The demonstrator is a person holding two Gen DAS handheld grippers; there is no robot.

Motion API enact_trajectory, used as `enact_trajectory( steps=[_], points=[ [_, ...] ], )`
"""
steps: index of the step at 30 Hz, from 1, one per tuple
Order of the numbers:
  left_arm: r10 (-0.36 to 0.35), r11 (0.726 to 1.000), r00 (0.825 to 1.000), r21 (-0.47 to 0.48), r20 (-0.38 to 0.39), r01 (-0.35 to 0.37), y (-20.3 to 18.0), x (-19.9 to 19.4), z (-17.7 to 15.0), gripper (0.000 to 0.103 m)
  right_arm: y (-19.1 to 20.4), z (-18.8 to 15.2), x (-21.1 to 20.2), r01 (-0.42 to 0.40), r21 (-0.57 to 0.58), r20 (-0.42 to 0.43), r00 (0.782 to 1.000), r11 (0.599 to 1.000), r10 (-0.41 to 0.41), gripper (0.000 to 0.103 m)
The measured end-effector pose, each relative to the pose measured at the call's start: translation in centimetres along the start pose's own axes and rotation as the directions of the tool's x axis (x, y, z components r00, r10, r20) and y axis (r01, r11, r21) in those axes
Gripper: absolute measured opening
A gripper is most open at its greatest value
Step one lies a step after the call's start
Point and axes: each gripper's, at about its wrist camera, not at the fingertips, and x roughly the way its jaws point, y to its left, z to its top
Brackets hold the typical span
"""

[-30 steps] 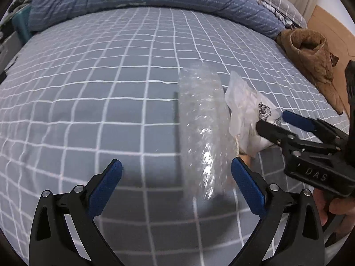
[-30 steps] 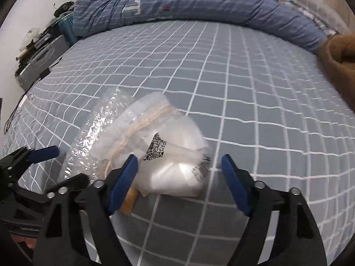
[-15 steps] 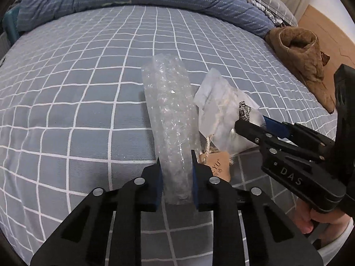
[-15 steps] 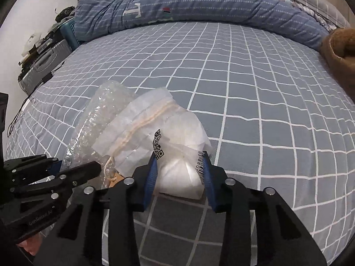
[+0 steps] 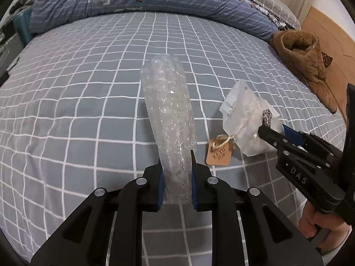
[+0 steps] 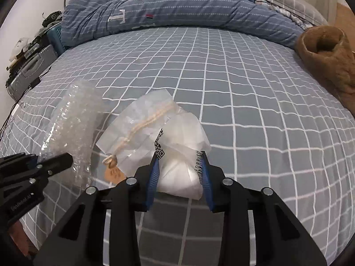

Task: Collect trash
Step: 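Carry the white bag and bubble wrap off the bed over the bin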

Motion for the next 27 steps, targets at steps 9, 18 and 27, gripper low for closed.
enact_trajectory(
  steps=[9, 18, 27],
  points=[
    [-0.003, 1.0, 0.999, 0.002, 0.037, 0.003, 0.2, -4.7, -1.4, 0.017, 0.1, -1.8, -4.7, 0.072, 0.019, 0.021, 0.997, 0.997, -0.073, 0.033],
    [0.008, 1.0, 0.998, -0.003, 0.06, -0.008, 0.0, -8.6, -3.3, 0.017, 0.9, -4.1, -9.8, 0.078, 0.044, 0.031, 0.996, 0.996, -0.08, 0.033],
    [0.026, 1.0, 0.998, -0.007, 0.058, -0.026, 0.5, -11.6, -6.6, 0.017, 2.4, -6.5, -14.5, 0.07, 0.045, 0.058, 0.996, 0.997, -0.072, 0.033]
  ],
)
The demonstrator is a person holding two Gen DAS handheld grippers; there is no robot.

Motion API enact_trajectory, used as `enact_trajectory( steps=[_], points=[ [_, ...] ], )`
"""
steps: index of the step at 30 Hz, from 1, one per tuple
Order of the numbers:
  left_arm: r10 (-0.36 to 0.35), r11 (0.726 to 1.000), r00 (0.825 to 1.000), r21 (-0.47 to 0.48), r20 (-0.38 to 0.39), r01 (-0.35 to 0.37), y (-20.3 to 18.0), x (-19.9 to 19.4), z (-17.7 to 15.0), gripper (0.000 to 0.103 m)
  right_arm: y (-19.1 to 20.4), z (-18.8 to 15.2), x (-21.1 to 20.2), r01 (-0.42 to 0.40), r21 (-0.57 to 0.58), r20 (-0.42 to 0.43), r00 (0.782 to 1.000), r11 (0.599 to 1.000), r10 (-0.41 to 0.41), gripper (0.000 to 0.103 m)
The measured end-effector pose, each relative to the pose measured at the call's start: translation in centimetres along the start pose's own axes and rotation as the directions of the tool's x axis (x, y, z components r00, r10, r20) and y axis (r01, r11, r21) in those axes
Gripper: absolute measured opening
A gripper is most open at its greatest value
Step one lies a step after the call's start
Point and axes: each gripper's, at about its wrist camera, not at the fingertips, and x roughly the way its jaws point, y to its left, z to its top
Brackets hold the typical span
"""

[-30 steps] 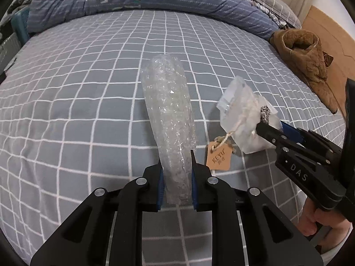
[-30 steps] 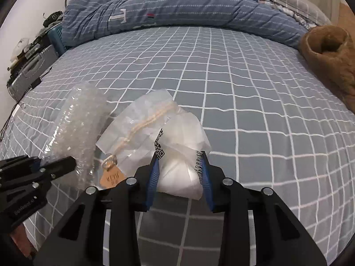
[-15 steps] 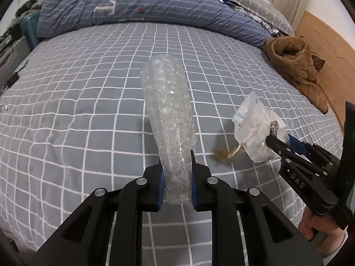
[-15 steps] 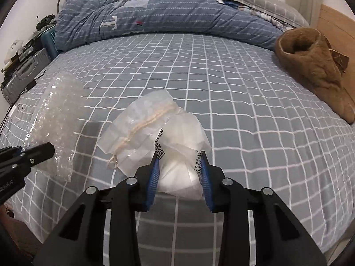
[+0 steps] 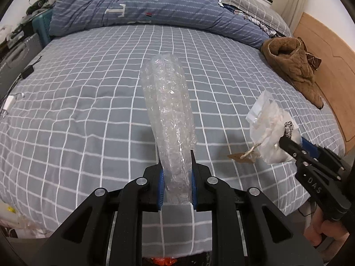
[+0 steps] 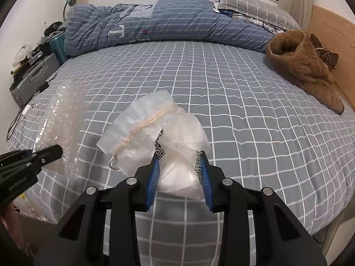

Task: Collect trash
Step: 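Carry the white bag and bubble wrap off the bed over the bin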

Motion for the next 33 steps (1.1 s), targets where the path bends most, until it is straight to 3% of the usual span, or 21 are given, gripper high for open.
enact_trajectory(
  steps=[11, 20, 33],
  points=[
    [0.023, 1.0, 1.0, -0.003, 0.009, -0.023, 0.4, -3.9, -3.0, 0.017, 1.3, -2.6, -5.2, 0.013, -0.018, 0.021, 1.0, 1.0, -0.013, 0.033],
    [0.001, 1.0, 1.0, -0.009, 0.02, -0.001, 0.6, -7.5, -5.9, 0.017, 1.6, -4.8, -9.5, 0.014, -0.018, 0.036, 0.999, 1.0, -0.013, 0.033],
    [-0.043, 0.999, 0.999, -0.028, 0.013, 0.044, 0.2, -11.7, -12.7, 0.017, 2.4, -11.0, -14.4, 0.024, -0.009, 0.008, 1.0, 1.0, -0.023, 0.033]
  ],
)
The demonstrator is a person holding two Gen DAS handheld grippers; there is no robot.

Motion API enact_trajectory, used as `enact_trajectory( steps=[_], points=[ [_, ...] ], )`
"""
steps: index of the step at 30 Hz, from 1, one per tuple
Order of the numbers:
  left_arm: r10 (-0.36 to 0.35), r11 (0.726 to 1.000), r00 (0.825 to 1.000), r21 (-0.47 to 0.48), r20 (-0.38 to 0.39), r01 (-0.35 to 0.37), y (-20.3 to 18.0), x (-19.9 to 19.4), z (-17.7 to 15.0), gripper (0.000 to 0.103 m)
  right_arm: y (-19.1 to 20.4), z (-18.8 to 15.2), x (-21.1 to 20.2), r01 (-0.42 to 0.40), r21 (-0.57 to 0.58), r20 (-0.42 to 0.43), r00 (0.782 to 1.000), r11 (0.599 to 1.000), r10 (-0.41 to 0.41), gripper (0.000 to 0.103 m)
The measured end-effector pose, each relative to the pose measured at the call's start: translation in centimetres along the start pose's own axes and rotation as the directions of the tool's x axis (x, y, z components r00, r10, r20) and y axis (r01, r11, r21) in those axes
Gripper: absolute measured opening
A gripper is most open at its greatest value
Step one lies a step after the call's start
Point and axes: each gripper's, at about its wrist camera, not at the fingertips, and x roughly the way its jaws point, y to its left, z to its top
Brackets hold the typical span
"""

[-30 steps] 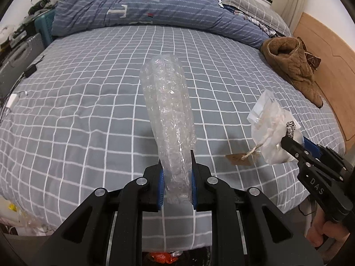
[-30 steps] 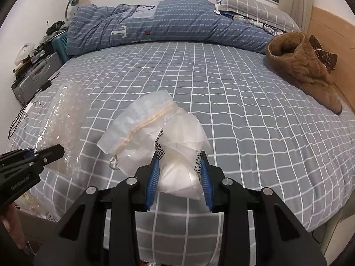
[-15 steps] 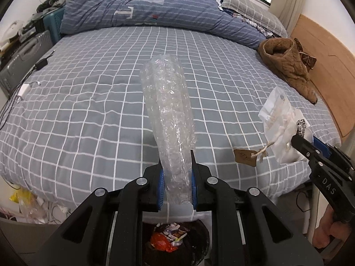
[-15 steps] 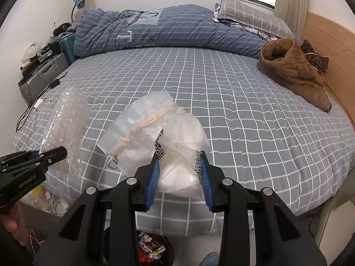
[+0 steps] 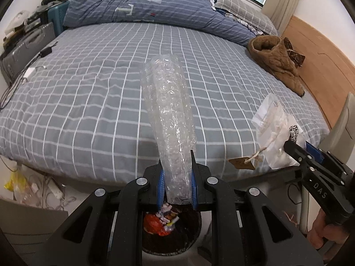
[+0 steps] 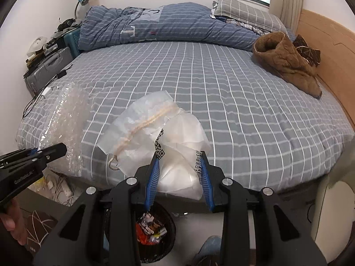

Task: Collect trash
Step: 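Carry the white bag and bubble wrap off the bed over the bin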

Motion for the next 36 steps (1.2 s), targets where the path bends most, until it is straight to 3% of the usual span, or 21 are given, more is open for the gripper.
enact_trajectory(
  steps=[20, 36],
  points=[
    [0.047, 0.999, 0.993, -0.01, -0.108, -0.049, 1.0, -0.2, -9.6, 0.017, 1.4, -8.7, -1.0, 0.025, -0.001, -0.113, 0.993, 1.0, -0.025, 0.033],
    [0.05, 0.999, 0.972, -0.004, -0.23, -0.052, 1.6, 3.3, -14.5, 0.017, 1.8, -13.8, 3.1, 0.028, 0.012, -0.226, 0.974, 1.0, -0.025, 0.033]
  ],
)
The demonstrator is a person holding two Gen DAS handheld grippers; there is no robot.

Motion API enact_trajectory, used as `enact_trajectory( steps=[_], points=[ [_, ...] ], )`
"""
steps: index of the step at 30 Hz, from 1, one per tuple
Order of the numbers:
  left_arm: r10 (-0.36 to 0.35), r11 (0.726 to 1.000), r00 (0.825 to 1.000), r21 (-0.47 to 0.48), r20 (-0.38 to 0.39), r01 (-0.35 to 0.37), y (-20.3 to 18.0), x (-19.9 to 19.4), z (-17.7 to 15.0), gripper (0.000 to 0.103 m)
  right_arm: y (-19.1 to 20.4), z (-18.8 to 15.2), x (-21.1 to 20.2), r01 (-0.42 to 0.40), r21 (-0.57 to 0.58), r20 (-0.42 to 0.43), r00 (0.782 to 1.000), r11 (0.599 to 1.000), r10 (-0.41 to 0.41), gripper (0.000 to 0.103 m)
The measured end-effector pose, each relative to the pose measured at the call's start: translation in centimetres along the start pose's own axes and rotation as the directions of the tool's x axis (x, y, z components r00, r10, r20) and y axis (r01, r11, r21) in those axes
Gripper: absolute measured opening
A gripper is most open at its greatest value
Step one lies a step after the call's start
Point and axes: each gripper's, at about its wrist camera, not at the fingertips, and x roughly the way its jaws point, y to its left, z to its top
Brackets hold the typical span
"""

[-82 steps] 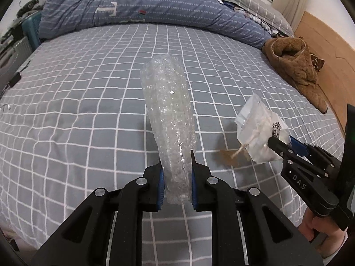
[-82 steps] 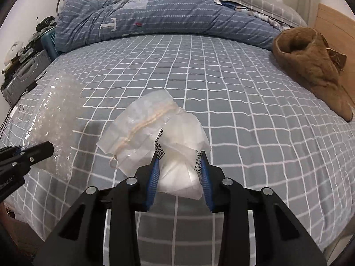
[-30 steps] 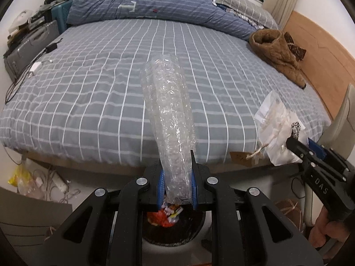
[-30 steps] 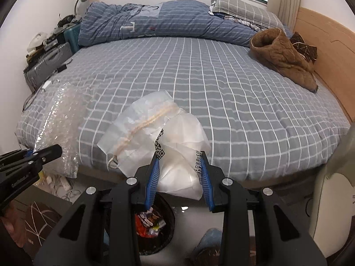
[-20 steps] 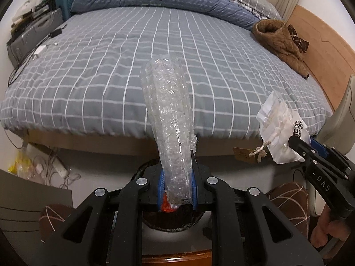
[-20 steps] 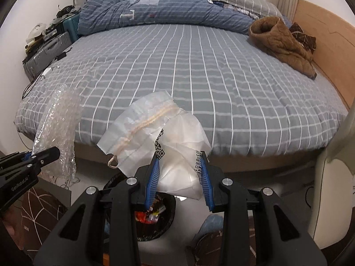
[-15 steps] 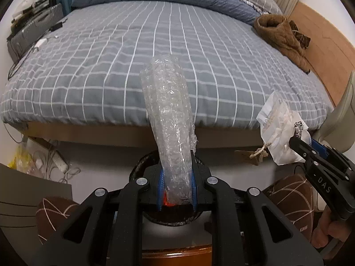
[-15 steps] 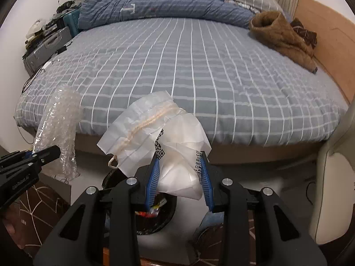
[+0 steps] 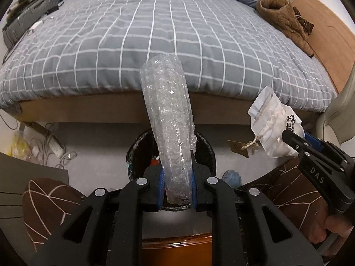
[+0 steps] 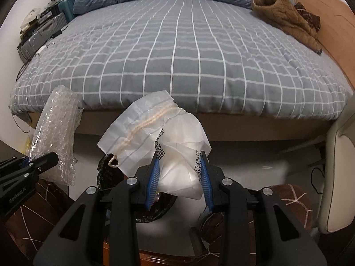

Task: Collect trash
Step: 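Carry the white bag and bubble wrap off the bed over the bin, then open the left tool to drop the bubble wrap while the right tool drops the white bag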

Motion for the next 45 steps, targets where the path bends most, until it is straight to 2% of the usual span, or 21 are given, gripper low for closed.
enact_trajectory(
  steps=[17, 27, 38, 43, 45],
  points=[
    [0.008, 1.0, 0.993, 0.008, -0.117, -0.007, 0.3, 7.9, -1.5, 0.017, 0.5, -2.5, 6.4, -0.001, 0.022, -0.132, 0.991, 1.0, 0.004, 0.033],
    [0.01, 1.0, 0.973, 0.004, -0.232, -0.01, 0.4, 14.1, -1.8, 0.017, 0.6, -3.2, 11.0, 0.019, 0.032, -0.207, 0.978, 0.999, -0.012, 0.033],
    [-0.003, 0.999, 0.958, 0.048, -0.288, 0.018, -1.2, 18.5, -1.5, 0.017, 0.2, -3.4, 13.4, 0.045, 0.07, -0.255, 0.967, 0.997, -0.026, 0.033],
    [0.015, 0.998, 0.956, 0.069, -0.293, 0.005, -1.0, 19.3, -1.9, 0.022, 0.8, -3.4, 13.9, 0.04, 0.056, -0.261, 0.965, 0.998, -0.024, 0.033],
    [0.029, 0.998, 0.955, 0.067, -0.295, -0.009, -0.5, 19.2, -1.9, 0.031, 1.0, -3.2, 13.9, 0.035, 0.048, -0.26, 0.965, 0.998, -0.022, 0.033]
  ],
)
